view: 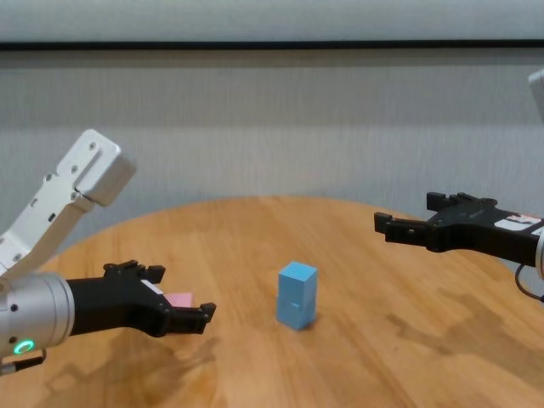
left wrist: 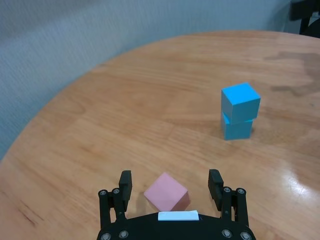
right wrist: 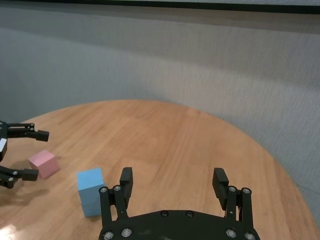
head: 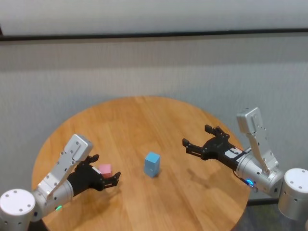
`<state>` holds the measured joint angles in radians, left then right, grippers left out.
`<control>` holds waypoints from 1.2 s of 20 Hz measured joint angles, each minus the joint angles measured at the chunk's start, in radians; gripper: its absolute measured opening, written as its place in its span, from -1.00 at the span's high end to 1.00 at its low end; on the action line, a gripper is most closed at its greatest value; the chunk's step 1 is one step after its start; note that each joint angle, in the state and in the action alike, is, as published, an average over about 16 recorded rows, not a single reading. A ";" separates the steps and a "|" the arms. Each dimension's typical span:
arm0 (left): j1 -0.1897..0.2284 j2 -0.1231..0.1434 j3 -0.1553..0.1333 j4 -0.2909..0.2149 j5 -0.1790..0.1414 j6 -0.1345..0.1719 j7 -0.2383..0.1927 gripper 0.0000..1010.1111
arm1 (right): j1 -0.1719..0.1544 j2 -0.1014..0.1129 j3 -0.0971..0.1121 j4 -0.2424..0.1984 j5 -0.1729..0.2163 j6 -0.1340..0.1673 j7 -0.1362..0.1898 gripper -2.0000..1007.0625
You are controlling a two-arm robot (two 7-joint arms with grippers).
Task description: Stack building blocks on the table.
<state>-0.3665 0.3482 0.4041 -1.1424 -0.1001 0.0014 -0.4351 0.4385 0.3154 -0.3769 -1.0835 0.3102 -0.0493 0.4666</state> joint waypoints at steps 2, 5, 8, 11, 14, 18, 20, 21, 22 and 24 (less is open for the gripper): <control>-0.002 -0.003 0.000 0.010 0.002 0.000 0.000 -0.99 | 0.000 0.000 0.000 0.000 0.000 0.000 0.000 -1.00; -0.006 -0.007 -0.001 0.025 0.004 -0.001 -0.001 -0.99 | 0.000 0.000 0.000 0.000 0.000 0.000 0.000 -1.00; -0.010 -0.011 -0.001 0.040 0.006 -0.003 -0.003 -0.99 | 0.000 0.000 0.000 0.000 0.000 0.000 0.000 -1.00; -0.014 -0.014 -0.002 0.054 0.008 -0.006 -0.006 -0.99 | 0.000 0.000 0.000 0.000 0.000 0.000 0.000 -1.00; -0.019 -0.018 -0.002 0.067 0.008 -0.009 -0.009 -0.99 | 0.000 0.000 0.000 0.000 0.000 0.000 0.000 -1.00; -0.025 -0.023 -0.002 0.085 0.008 -0.013 -0.014 -0.99 | 0.000 0.000 0.000 0.000 0.000 0.000 0.000 -1.00; -0.028 -0.026 -0.002 0.094 0.008 -0.015 -0.016 -0.99 | 0.000 0.000 0.000 0.000 0.000 0.000 0.000 -1.00; -0.029 -0.027 -0.002 0.098 0.007 -0.016 -0.017 -0.99 | 0.000 0.000 0.000 0.000 0.000 0.000 0.000 -1.00; -0.031 -0.028 -0.002 0.101 0.007 -0.016 -0.018 -0.99 | 0.000 0.000 0.000 0.000 0.000 0.000 0.000 -1.00; -0.033 -0.030 -0.002 0.109 0.006 -0.018 -0.020 -0.99 | 0.000 0.000 0.000 0.000 0.000 0.000 0.000 -1.00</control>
<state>-0.3999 0.3179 0.4023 -1.0335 -0.0943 -0.0166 -0.4551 0.4389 0.3152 -0.3770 -1.0834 0.3102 -0.0493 0.4666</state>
